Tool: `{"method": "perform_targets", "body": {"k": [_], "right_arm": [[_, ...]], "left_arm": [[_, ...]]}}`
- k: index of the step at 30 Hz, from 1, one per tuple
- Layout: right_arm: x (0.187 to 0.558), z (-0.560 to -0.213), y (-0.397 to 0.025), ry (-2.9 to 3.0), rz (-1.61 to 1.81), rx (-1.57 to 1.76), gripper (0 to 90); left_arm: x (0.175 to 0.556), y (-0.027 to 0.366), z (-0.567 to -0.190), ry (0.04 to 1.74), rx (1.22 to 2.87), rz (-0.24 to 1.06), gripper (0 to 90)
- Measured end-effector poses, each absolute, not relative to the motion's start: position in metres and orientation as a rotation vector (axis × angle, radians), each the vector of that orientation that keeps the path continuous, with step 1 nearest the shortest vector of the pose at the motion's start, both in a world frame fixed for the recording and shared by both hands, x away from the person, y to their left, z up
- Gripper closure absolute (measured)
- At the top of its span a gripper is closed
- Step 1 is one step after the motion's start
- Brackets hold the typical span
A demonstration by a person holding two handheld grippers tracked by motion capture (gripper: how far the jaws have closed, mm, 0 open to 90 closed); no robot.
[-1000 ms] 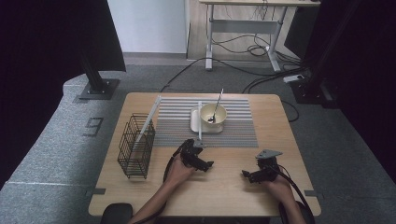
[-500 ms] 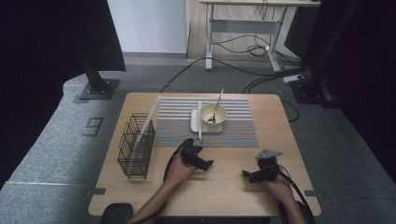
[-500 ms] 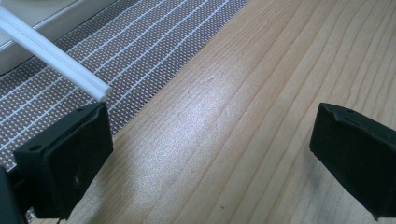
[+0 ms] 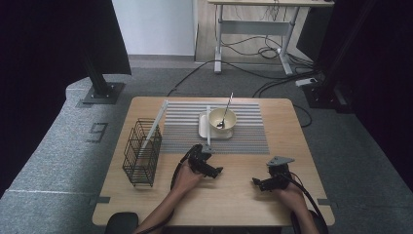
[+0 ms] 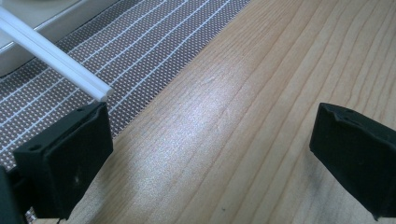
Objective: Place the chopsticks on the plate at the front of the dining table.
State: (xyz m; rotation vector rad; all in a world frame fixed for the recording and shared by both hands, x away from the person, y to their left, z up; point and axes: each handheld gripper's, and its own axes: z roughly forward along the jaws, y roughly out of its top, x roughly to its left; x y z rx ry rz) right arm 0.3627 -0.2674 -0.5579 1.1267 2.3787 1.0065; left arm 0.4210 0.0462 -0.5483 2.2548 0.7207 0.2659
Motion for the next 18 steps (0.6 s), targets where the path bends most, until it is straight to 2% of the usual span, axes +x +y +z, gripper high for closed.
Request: {"method": "perform_targets", "body": {"k": [18], "right_arm": [[0.363,-0.558,-0.267,2.378,1.007,1.126,0.0]], "left_arm": [[0.403,0.064,-0.529,0.731,2.197,0.276,0.0]]}}
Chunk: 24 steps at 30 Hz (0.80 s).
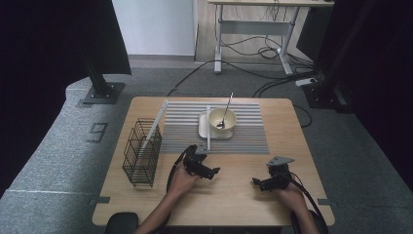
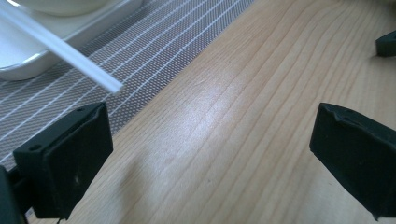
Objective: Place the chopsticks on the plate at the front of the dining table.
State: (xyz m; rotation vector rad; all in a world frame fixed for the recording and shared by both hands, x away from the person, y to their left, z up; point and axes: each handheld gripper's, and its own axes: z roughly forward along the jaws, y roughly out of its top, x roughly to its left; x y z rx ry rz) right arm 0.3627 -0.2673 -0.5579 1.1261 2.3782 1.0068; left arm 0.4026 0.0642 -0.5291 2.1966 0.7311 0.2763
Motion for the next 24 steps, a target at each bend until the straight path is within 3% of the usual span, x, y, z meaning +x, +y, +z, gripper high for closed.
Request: {"method": "perform_targets", "body": {"k": [24], "right_arm": [[0.363,-0.558,-0.267,2.378,1.007,1.125,0.0]], "left_arm": [[0.356,0.111,-0.542,0.833,2.244,0.28,0.0]]}}
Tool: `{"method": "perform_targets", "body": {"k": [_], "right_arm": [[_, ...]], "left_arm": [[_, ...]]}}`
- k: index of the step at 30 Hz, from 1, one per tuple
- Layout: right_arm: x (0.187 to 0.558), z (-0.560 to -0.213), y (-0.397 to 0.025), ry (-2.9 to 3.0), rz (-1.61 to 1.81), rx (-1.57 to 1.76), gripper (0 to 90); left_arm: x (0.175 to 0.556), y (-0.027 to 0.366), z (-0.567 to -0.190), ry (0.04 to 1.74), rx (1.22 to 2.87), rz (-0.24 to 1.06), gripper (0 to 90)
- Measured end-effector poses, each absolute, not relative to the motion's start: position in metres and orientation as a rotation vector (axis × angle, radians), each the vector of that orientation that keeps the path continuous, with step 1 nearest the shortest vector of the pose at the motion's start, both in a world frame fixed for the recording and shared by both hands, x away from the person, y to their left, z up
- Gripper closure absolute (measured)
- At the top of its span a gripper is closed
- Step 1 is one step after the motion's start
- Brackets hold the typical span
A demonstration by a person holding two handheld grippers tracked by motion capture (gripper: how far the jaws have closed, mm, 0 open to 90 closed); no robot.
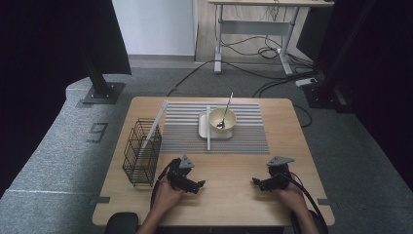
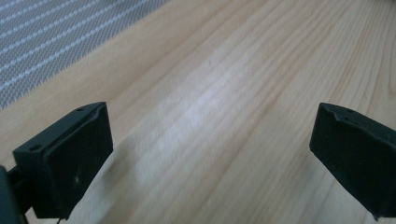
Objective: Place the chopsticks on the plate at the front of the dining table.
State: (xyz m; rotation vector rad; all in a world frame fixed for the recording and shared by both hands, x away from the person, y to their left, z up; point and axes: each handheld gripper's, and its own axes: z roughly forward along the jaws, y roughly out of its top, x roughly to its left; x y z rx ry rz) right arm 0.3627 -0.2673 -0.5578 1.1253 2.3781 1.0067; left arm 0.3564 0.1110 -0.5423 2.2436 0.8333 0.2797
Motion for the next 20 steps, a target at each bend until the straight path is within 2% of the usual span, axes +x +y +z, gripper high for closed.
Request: {"method": "perform_targets", "body": {"k": [7,20], "right_arm": [[0.3623,-0.5579,-0.2669,2.376,1.006,1.128,0.0],[0.362,-0.558,-0.2668,2.374,1.006,1.13,0.0]], "left_arm": [[0.3492,0.1151,-0.5485,0.848,2.319,0.32,0.0],[0.3526,0.117,-0.5504,0.848,2.299,0.313,0.0]]}}
